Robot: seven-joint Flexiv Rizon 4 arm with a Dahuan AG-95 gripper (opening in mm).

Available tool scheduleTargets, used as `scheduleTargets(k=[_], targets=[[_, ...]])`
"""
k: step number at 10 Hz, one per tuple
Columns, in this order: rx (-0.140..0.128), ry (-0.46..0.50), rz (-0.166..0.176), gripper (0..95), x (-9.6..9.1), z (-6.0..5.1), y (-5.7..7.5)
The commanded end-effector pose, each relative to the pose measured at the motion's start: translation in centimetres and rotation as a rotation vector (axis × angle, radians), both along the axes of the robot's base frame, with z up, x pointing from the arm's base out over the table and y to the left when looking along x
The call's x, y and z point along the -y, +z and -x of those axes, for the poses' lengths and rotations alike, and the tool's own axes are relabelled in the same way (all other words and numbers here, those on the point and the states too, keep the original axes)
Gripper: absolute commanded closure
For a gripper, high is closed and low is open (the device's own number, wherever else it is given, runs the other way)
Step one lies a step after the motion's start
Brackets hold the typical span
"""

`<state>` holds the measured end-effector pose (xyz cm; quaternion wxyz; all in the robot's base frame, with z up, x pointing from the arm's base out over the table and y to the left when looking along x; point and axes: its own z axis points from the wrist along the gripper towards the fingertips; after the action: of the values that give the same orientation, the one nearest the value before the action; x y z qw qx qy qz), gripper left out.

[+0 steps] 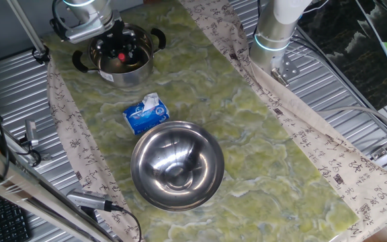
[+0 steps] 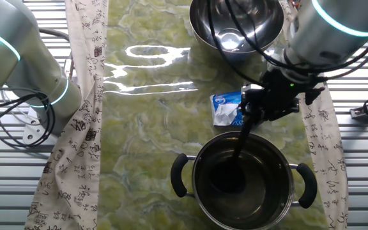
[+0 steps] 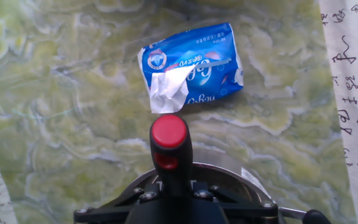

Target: Scoop water with a large spoon from one bowl to another

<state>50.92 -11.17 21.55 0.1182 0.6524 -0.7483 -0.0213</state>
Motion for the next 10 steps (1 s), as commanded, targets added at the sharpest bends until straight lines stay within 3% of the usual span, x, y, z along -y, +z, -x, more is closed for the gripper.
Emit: scheduleTargets(k=[1,4,10], targets=[[0.0,0.001,0.003,95.0,-0.01,0.1,0.04],[-0.005,-0.006,0.02,95.0,-0.01,0.1,0.05],[-0.061,-0.016,0.044,95.0,-0.04,0.17,0.23]])
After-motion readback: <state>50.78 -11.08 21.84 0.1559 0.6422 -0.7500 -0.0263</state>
